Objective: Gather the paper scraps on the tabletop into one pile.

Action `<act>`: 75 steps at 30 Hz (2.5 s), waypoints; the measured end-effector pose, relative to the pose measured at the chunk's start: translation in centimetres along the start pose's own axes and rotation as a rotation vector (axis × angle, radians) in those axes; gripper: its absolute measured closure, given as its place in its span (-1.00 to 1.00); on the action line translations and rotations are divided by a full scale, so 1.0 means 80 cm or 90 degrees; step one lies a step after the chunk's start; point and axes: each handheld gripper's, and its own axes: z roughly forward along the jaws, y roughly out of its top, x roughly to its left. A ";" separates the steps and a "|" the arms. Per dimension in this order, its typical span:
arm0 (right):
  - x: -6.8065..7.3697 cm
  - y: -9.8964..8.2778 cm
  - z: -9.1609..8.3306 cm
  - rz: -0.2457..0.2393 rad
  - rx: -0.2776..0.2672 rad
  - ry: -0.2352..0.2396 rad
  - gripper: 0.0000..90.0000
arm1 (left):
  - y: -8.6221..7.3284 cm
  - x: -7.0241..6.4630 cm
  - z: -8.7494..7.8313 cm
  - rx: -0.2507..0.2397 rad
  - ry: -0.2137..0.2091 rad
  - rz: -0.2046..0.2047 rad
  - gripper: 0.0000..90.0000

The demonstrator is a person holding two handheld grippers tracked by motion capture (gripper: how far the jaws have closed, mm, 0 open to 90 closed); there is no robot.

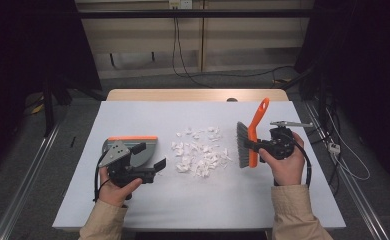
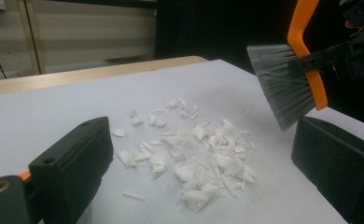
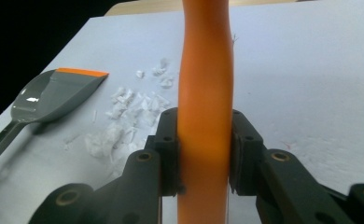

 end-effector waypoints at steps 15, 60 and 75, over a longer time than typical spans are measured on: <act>-0.021 -0.006 -0.009 0.012 0.037 -0.051 0.55 | 0.001 0.012 -0.016 -0.012 0.023 0.001 -0.88; -0.008 -0.027 0.048 -0.142 0.054 -0.138 0.15 | -0.009 0.024 -0.023 -0.003 0.040 -0.001 -0.87; -0.010 -0.039 0.044 -0.135 0.097 -0.151 0.58 | -0.009 0.022 -0.030 -0.005 0.043 0.004 -0.87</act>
